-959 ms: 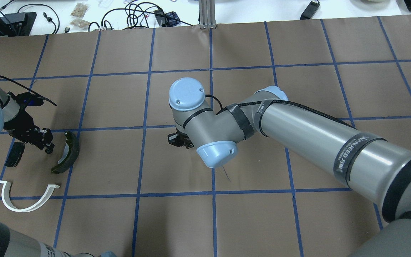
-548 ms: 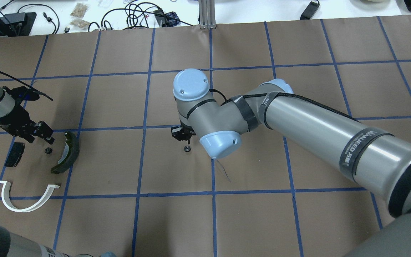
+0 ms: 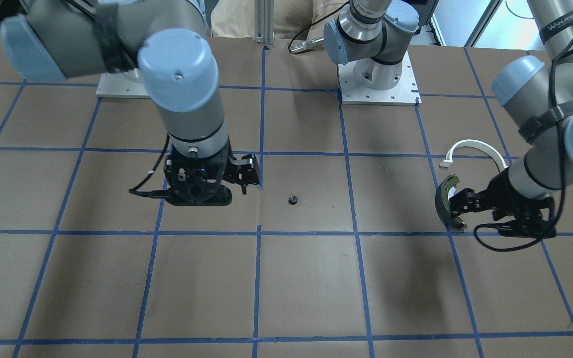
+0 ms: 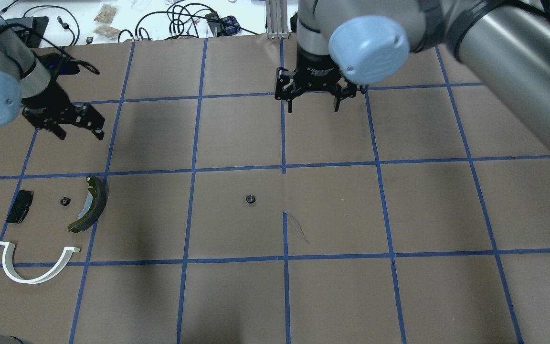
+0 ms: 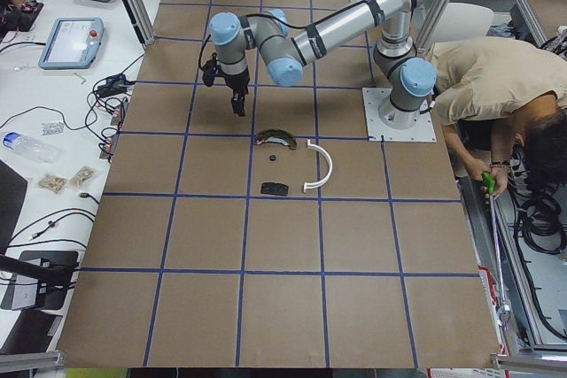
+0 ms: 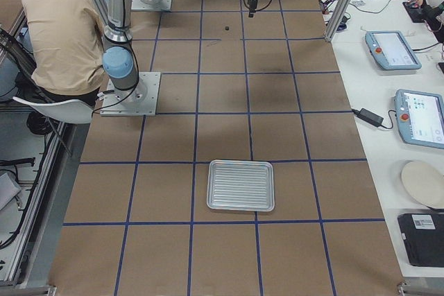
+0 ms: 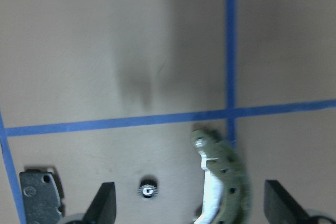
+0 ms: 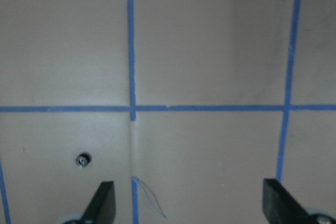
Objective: Place bearing gear from tray to pile
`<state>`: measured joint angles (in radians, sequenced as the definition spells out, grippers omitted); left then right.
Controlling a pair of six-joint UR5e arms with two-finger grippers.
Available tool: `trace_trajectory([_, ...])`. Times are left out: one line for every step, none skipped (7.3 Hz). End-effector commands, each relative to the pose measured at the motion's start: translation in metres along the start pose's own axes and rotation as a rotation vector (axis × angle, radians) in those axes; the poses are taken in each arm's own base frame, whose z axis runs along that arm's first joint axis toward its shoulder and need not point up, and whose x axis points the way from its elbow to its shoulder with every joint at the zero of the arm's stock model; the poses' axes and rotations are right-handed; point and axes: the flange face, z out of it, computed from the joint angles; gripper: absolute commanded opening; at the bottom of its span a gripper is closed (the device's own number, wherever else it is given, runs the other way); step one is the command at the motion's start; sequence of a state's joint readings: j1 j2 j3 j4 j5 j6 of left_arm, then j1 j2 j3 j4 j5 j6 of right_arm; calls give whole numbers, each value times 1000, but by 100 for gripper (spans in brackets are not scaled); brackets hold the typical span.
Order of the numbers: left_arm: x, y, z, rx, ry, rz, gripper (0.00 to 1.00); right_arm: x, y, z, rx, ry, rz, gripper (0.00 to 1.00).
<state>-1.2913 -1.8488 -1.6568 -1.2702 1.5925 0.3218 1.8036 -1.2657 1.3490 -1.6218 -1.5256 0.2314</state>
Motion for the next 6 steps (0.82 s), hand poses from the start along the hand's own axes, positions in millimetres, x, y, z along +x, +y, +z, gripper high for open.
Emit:
trace_trajectory([155,2,3,-19,17,-97,100,67,41,-68,-52,12,29,100])
trace_trajectory([201,9,10,-26,12,-107,100,90,41,-52,-61,52,4,100])
trace_trajectory([237,20,22,-39,20,-102,100,98,40,-62,16,51,-3,100])
trace_trajectory([259,29,46,-41,67,-133,100,100,34,-57,38,42,-49,100])
trace_trajectory([268,37,73,-29,87,-137,100,106,24,-54,124,48,-72,100])
trace_trajectory([279,47,95,-21,87,-134,100,120,26,-50,122,56,-79,100])
